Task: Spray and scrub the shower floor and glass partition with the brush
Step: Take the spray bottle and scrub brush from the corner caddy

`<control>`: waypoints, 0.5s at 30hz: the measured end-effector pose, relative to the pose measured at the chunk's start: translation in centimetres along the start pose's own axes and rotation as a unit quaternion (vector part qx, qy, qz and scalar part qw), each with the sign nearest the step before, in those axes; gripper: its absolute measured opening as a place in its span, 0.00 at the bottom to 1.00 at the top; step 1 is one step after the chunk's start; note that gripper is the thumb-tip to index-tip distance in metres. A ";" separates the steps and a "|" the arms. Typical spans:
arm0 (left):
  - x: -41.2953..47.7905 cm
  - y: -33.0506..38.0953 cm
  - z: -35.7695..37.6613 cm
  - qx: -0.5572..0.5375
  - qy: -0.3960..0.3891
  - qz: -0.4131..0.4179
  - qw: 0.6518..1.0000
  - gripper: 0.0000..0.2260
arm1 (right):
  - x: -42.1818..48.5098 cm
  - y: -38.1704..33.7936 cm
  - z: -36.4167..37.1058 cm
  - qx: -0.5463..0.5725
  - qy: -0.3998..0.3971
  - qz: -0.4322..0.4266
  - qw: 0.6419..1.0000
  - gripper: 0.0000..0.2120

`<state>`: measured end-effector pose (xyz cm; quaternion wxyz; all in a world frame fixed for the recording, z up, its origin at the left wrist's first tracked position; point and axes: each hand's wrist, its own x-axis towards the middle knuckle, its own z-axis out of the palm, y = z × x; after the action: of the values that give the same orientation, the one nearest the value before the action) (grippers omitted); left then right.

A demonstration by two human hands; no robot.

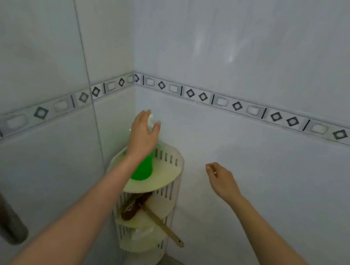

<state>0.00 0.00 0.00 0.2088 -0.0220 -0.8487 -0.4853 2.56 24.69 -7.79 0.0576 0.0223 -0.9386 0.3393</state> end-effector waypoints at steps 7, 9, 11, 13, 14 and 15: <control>2.5 -7.8 3.6 -0.076 0.131 -0.097 0.984 0.37 | 3.1 4.3 12.8 -0.004 -0.184 0.093 0.978 0.19; 3.1 -9.6 4.1 -0.122 0.178 -0.110 0.970 0.39 | 3.3 6.1 16.3 -0.009 -0.258 0.124 0.958 0.23; 3.7 -10.5 4.3 -0.186 0.172 -0.141 0.957 0.40 | 3.2 7.8 19.0 -0.017 -0.316 0.150 0.937 0.27; 4.0 -11.1 4.2 -0.223 0.153 -0.163 0.949 0.36 | 2.9 9.5 21.5 -0.029 -0.357 0.171 0.918 0.31; 4.1 -11.4 4.1 -0.226 0.137 -0.164 0.951 0.31 | 2.8 10.1 22.5 -0.041 -0.375 0.178 0.909 0.33; 4.4 -11.8 4.3 -0.221 0.121 -0.158 0.955 0.26 | 2.9 10.9 23.9 -0.055 -0.394 0.184 0.899 0.35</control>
<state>-8.26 -3.34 -9.84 0.2210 0.1255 -0.6809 -0.6868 -3.44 17.82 -32.62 -0.3789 -0.0217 -0.8893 0.2551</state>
